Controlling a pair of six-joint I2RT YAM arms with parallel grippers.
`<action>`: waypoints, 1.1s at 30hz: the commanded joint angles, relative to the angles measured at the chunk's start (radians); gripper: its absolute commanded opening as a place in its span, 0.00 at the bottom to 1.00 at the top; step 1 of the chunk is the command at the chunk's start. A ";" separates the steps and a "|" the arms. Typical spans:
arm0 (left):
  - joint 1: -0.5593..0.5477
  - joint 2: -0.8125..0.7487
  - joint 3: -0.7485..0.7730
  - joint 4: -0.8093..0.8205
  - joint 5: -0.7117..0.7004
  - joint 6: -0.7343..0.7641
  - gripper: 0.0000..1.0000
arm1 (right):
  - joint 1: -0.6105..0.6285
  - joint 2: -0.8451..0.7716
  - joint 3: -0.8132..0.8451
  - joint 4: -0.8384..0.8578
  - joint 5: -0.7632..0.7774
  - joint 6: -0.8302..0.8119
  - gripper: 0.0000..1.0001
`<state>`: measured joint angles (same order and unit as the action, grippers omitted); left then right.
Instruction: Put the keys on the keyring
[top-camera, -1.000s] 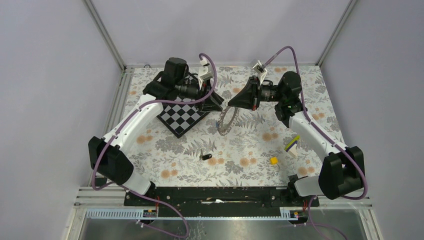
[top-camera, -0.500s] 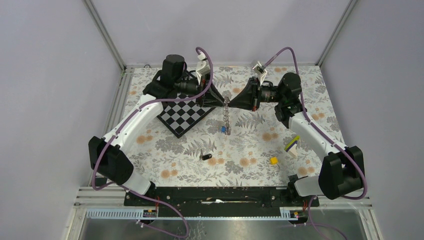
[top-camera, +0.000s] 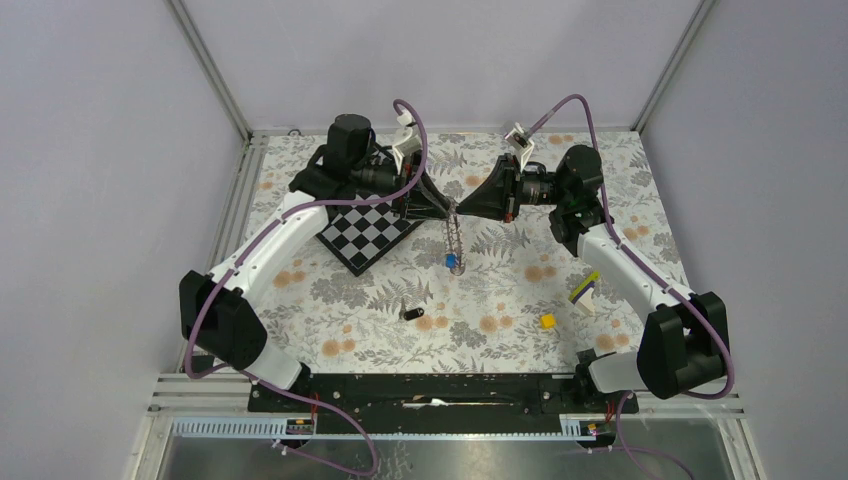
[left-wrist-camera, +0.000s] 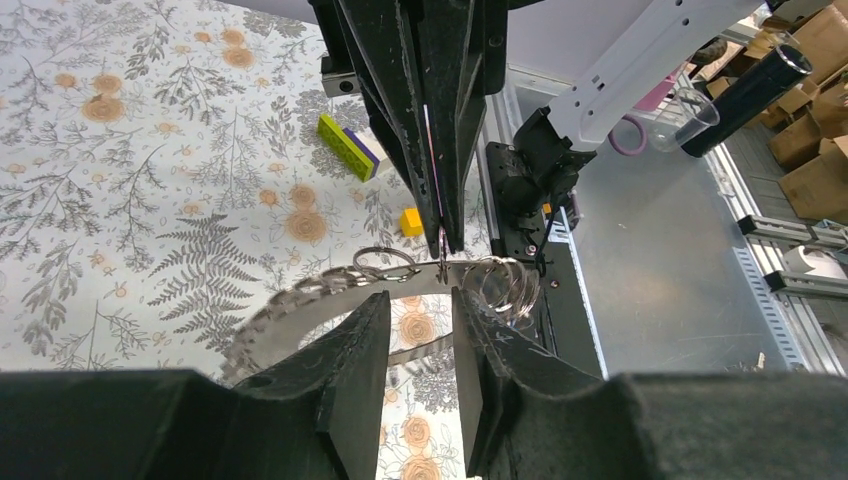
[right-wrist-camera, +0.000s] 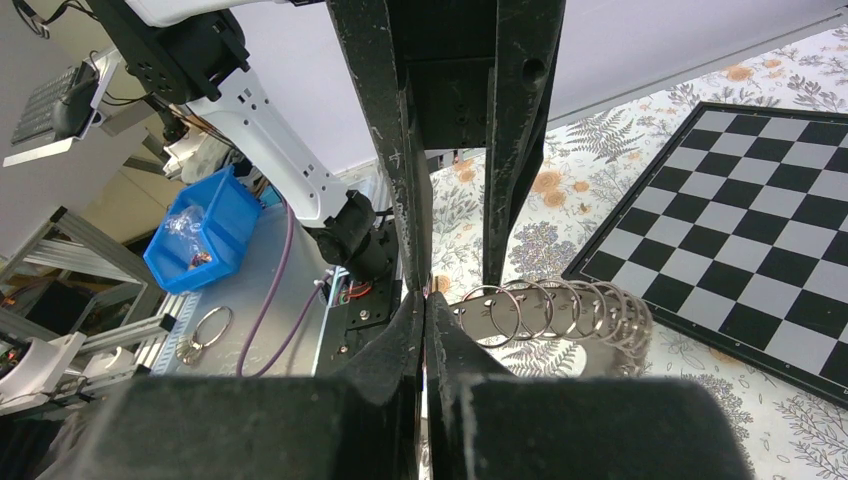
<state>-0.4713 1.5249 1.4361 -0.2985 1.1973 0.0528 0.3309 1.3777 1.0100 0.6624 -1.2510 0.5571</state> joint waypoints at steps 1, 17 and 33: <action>0.000 -0.011 -0.005 0.077 0.060 -0.035 0.34 | -0.004 -0.006 0.006 0.028 -0.007 -0.019 0.00; -0.018 0.022 0.022 0.080 0.064 -0.046 0.32 | -0.004 -0.007 0.003 0.004 -0.002 -0.040 0.00; -0.029 0.044 0.054 0.086 0.068 -0.050 0.22 | -0.004 -0.010 -0.008 -0.036 0.000 -0.080 0.00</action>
<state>-0.4961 1.5799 1.4475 -0.2657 1.2354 0.0017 0.3286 1.3777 0.9970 0.6117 -1.2480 0.5060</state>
